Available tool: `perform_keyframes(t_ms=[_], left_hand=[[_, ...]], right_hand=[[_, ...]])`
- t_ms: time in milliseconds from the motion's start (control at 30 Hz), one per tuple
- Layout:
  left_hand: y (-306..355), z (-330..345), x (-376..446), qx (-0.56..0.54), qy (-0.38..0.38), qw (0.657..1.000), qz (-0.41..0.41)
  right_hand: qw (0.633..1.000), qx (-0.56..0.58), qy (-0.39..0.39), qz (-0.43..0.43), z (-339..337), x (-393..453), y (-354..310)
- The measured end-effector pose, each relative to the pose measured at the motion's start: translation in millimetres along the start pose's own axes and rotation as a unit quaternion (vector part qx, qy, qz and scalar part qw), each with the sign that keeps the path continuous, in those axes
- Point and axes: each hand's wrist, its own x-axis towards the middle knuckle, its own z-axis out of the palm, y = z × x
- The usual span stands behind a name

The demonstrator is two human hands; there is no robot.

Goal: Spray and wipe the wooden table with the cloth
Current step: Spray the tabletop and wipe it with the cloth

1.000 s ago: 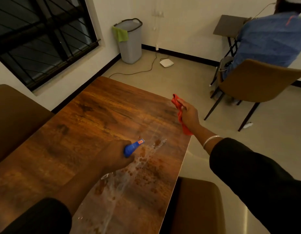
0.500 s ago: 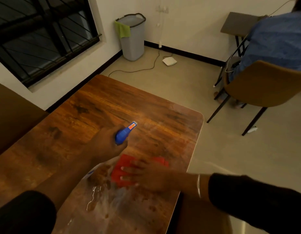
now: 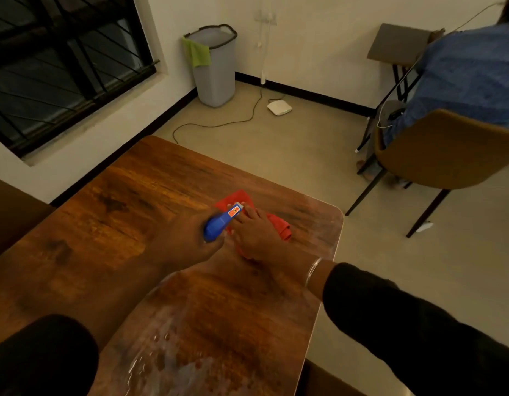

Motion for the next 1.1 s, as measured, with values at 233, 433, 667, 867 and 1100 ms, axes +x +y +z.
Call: perform_keyframes(t_ms=[233,433,667,867,1100], left_hand=[[1,8,10,-0.016,0.028,0.999,0.018],[6,8,5,-0.053,0.033,0.998,0.017],[10,6,12,-0.041,0.024,0.999,0.011],[17,6,-1,-0.033,0.015,0.999,0.012],[24,4,-16,-0.014,0.023,1.0,-0.01]], right_hand=[[0.975,0.009,0.086,0.204,-28,-42,133],[0.996,0.018,0.064,0.051,25,-109,45],[1.0,0.004,0.024,0.0,13,-142,82],[0.972,0.042,0.06,0.224,-14,-92,129],[0.999,0.001,0.035,-0.035,55,-173,8]])
